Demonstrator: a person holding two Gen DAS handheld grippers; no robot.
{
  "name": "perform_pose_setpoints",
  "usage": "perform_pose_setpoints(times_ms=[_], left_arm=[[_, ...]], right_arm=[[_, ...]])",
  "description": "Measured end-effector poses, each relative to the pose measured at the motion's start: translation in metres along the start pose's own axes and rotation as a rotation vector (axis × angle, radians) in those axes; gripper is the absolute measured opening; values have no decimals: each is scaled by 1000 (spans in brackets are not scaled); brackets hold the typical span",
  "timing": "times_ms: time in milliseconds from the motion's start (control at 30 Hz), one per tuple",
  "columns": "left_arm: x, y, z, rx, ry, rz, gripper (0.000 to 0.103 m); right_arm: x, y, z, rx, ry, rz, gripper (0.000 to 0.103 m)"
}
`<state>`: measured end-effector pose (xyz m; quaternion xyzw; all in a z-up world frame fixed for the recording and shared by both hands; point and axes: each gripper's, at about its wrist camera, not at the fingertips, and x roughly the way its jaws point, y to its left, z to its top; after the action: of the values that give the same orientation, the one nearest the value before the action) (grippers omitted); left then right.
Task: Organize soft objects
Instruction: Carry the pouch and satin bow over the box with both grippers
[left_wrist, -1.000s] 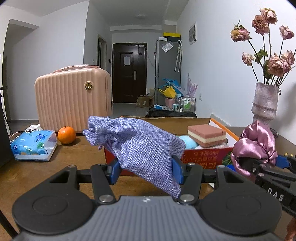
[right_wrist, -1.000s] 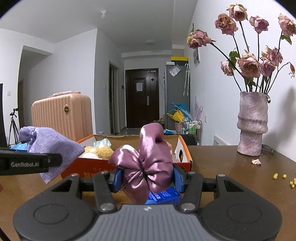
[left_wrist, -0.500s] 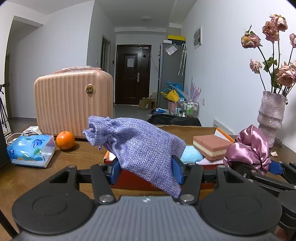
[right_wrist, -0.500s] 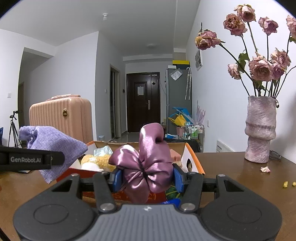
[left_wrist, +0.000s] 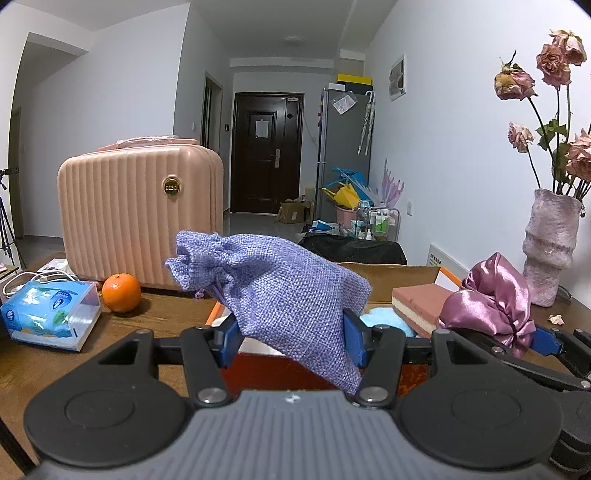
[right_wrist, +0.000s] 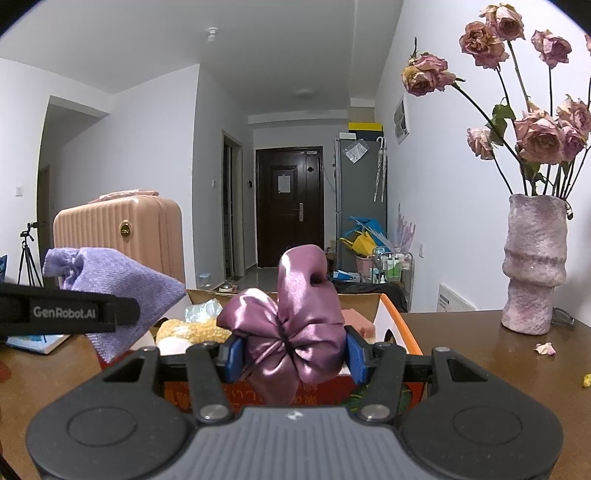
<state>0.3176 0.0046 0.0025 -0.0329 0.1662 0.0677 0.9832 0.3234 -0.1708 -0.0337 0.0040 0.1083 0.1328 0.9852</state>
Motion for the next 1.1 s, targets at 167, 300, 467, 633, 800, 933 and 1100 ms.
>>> perform_pose_setpoints(times_ms=[167, 300, 467, 633, 800, 933, 1100], left_arm=[[12, 0, 3, 2, -2, 4, 57], [21, 0, 6, 1, 0, 9, 57], [35, 0, 11, 0, -3, 19, 57], [45, 0, 14, 1, -3, 19, 57], [52, 0, 16, 4, -6, 22, 57], [61, -4, 18, 9, -8, 24, 57], [72, -6, 20, 10, -7, 28, 57]], right_arm=[[12, 1, 2, -3, -1, 4, 53], [23, 1, 4, -6, -2, 8, 53], [36, 1, 6, -8, 0, 13, 53], [47, 1, 8, -13, 0, 15, 53], [58, 0, 10, -18, -2, 16, 53], [67, 1, 11, -23, -1, 18, 53], [76, 2, 12, -28, 3, 18, 53]])
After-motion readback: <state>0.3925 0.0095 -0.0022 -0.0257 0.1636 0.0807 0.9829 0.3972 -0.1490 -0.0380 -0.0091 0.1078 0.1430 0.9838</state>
